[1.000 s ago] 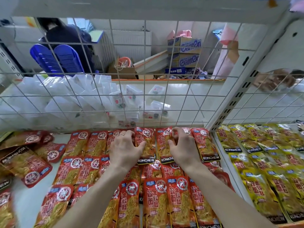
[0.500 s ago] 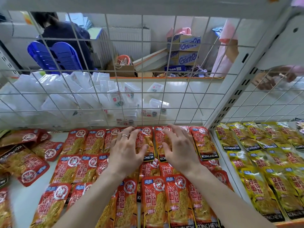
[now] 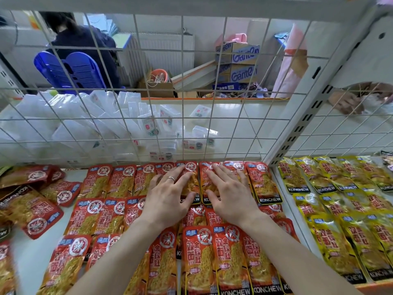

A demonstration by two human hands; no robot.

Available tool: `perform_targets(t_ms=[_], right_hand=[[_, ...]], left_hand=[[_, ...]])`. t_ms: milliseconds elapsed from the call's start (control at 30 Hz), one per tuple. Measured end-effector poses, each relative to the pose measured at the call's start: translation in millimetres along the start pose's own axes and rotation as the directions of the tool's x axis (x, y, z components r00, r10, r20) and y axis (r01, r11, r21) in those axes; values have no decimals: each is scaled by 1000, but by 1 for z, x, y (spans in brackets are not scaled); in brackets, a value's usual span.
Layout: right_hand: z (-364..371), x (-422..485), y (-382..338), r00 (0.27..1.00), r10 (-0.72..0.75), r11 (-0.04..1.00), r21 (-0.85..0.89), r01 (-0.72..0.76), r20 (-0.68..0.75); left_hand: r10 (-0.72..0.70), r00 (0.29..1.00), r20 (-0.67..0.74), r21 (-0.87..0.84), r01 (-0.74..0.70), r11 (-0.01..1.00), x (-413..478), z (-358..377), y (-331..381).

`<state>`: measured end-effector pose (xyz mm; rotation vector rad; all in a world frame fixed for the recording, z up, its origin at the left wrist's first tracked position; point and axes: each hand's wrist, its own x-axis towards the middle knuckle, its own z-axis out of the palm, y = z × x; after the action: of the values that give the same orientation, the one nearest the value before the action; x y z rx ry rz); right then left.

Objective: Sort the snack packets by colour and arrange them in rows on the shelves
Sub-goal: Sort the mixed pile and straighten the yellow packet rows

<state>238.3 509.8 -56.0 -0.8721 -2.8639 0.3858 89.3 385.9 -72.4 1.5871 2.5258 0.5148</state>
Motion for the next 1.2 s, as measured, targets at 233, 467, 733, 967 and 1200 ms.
perform_targets(t_ms=[233,467,733,967,1200], right_hand=[[-1,2,2,1000,-7,1000,12,6,25],[-8,-5,-2,1000,0,997,82,1,-18],[-24,-22,-12,996,4,996,92,4,-91],[-40,-53,-26,990,27,998,62,-18,-142],[-53,-100,-34,960,166,986,62,-156,-227]], left_hand=[[-24,999,24,-11,25,1000,1,-1,1],[-9,1000,17,-39,10,999,-3,-5,3],[65,996,-56,-39,-67,997,-13,-18,11],[153,982,-110,3,-153,988,-37,-31,17],[277,958,-72,-13,-279,960,-57,-40,35]])
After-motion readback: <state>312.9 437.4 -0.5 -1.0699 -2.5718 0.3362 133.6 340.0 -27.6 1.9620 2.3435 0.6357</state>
